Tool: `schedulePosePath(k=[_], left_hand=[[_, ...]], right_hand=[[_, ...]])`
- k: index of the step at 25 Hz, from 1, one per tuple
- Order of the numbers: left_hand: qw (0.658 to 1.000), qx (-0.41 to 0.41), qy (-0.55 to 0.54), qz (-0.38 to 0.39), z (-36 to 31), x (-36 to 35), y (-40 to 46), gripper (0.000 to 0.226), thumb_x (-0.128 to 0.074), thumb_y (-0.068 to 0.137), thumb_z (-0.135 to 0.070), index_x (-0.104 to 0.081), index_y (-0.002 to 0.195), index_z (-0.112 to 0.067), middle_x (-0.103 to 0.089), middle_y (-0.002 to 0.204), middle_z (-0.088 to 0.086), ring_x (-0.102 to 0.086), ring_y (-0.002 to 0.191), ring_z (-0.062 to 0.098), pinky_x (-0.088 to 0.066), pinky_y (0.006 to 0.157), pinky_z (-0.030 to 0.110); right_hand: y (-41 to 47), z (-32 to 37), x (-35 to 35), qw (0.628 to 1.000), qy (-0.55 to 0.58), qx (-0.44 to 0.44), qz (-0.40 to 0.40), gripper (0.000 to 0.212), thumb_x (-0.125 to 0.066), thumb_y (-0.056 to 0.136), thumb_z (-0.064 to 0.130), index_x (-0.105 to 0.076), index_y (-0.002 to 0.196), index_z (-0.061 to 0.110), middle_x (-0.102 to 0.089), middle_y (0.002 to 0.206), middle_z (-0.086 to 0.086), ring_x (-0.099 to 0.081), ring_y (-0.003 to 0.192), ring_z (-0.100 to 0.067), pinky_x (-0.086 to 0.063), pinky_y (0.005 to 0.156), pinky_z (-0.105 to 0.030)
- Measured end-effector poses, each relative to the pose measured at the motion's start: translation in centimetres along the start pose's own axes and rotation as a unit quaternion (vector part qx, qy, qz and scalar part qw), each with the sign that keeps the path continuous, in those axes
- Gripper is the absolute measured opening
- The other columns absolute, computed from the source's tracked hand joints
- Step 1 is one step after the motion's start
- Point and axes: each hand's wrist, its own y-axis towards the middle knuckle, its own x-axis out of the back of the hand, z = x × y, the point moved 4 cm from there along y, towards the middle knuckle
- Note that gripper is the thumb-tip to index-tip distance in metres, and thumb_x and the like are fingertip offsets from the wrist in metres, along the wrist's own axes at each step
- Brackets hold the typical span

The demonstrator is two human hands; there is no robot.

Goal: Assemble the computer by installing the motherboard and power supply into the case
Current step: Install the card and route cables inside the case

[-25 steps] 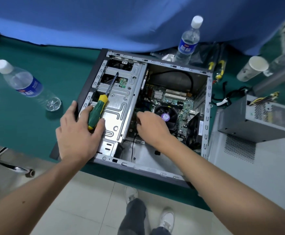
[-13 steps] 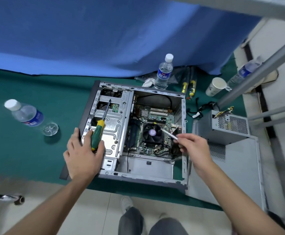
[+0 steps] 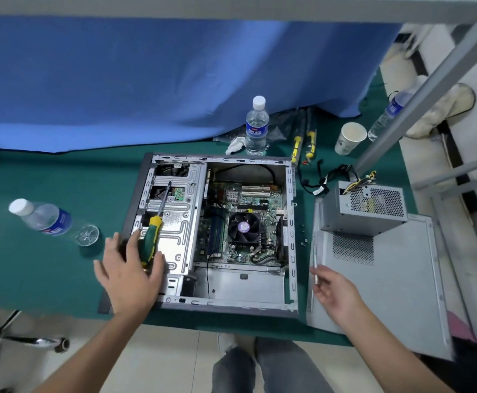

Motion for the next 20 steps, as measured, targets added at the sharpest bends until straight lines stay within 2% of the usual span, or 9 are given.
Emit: schedulePosePath(k=[2, 5, 8, 10, 12, 14, 16, 18, 20], left_hand=[[0.996, -0.09, 0.008, -0.01, -2.6, 0.0, -0.2, 0.061, -0.045, 0.09, -0.048, -0.043, 0.144, -0.02, -0.026, 0.157, 0.017, -0.013, 0.15, 0.029, -0.004, 0.12, 0.052], [0.971, -0.238, -0.001, 0.028, -7.7, -1.8, 0.6, 0.061, -0.045, 0.094, -0.043, -0.038, 0.149, -0.019, -0.025, 0.158, 0.015, -0.019, 0.148, 0.032, -0.018, 0.119, 0.052], [0.965, -0.241, 0.025, 0.104, -10.4, -4.6, 2.9, 0.065, -0.036, 0.098, -0.043, -0.024, 0.156, -0.017, -0.012, 0.164, 0.013, -0.008, 0.152, 0.028, -0.015, 0.122, 0.048], [0.966, -0.221, 0.053, 0.121, -10.4, -6.1, 3.3, 0.066, -0.03, 0.097, -0.043, -0.021, 0.157, -0.019, -0.007, 0.165, 0.01, 0.001, 0.153, 0.023, -0.014, 0.122, 0.048], [0.968, -0.218, 0.057, 0.114, -10.1, -6.9, 3.3, 0.065, -0.029, 0.094, -0.042, -0.028, 0.156, -0.021, -0.013, 0.165, 0.009, 0.0, 0.153, 0.02, -0.012, 0.122, 0.046], [0.967, -0.224, 0.059, 0.109, -10.1, -7.3, 3.3, 0.064, -0.03, 0.092, -0.042, -0.032, 0.153, -0.023, -0.016, 0.164, 0.008, 0.0, 0.153, 0.019, -0.01, 0.121, 0.044], [0.966, -0.222, 0.07, 0.108, -10.1, -7.5, 3.4, 0.063, -0.031, 0.091, -0.041, -0.034, 0.152, -0.024, -0.015, 0.164, 0.007, 0.0, 0.153, 0.018, -0.01, 0.12, 0.043], [0.967, -0.217, 0.07, 0.114, -10.0, -7.5, 3.6, 0.063, -0.032, 0.091, -0.04, -0.035, 0.152, -0.024, -0.015, 0.164, 0.006, 0.0, 0.153, 0.017, -0.01, 0.12, 0.043], [0.966, -0.215, 0.071, 0.122, -10.2, -7.4, 3.1, 0.064, -0.033, 0.09, -0.039, -0.034, 0.152, -0.023, -0.014, 0.164, 0.006, 0.001, 0.153, 0.018, -0.01, 0.12, 0.045]], right_hand=[[1.2, -0.2, 0.6, 0.991, -0.124, 0.026, -0.031, 0.035, -0.068, 0.085, -0.007, -0.062, 0.118, 0.001, -0.065, 0.114, -0.015, -0.061, 0.106, -0.025, -0.049, 0.102, -0.039], [2.2, -0.6, 0.3, 0.943, -0.322, 0.071, -0.039, 0.033, -0.068, 0.082, -0.008, -0.065, 0.113, 0.003, -0.068, 0.107, -0.012, -0.065, 0.1, -0.027, -0.052, 0.097, -0.041], [2.8, -1.0, -0.4, 0.879, -0.468, 0.091, -0.034, 0.024, -0.07, 0.084, 0.0, -0.064, 0.105, 0.008, -0.069, 0.102, -0.008, -0.064, 0.093, -0.022, -0.051, 0.086, -0.032], [2.5, -0.7, -0.5, 0.861, -0.498, 0.099, -0.029, 0.018, -0.069, 0.088, 0.004, -0.064, 0.105, 0.009, -0.07, 0.103, -0.008, -0.063, 0.092, -0.021, -0.049, 0.084, -0.028], [2.2, 0.9, -0.8, 0.862, -0.49, 0.128, -0.032, 0.015, -0.061, 0.093, 0.008, -0.064, 0.108, 0.01, -0.069, 0.106, -0.005, -0.061, 0.095, -0.018, -0.045, 0.085, -0.023], [1.4, 3.7, -2.2, 0.872, -0.446, 0.199, -0.023, 0.012, -0.058, 0.097, 0.012, -0.063, 0.107, 0.015, -0.067, 0.102, 0.004, -0.061, 0.095, -0.014, -0.043, 0.079, -0.015], [0.6, 7.3, -5.4, 0.863, -0.406, 0.302, -0.007, 0.013, -0.058, 0.096, 0.012, -0.059, 0.108, 0.018, -0.06, 0.097, 0.015, -0.06, 0.094, -0.006, -0.044, 0.08, -0.012], [0.4, 10.0, -9.7, 0.817, -0.417, 0.398, 0.006, 0.023, -0.057, 0.095, 0.015, -0.057, 0.118, 0.017, -0.054, 0.104, 0.016, -0.055, 0.099, -0.001, -0.045, 0.091, -0.019], [0.6, 11.1, -13.8, 0.746, -0.485, 0.456, 0.002, 0.034, -0.055, 0.096, 0.022, -0.052, 0.13, 0.015, -0.049, 0.123, 0.006, -0.045, 0.118, -0.01, -0.036, 0.101, -0.025]])
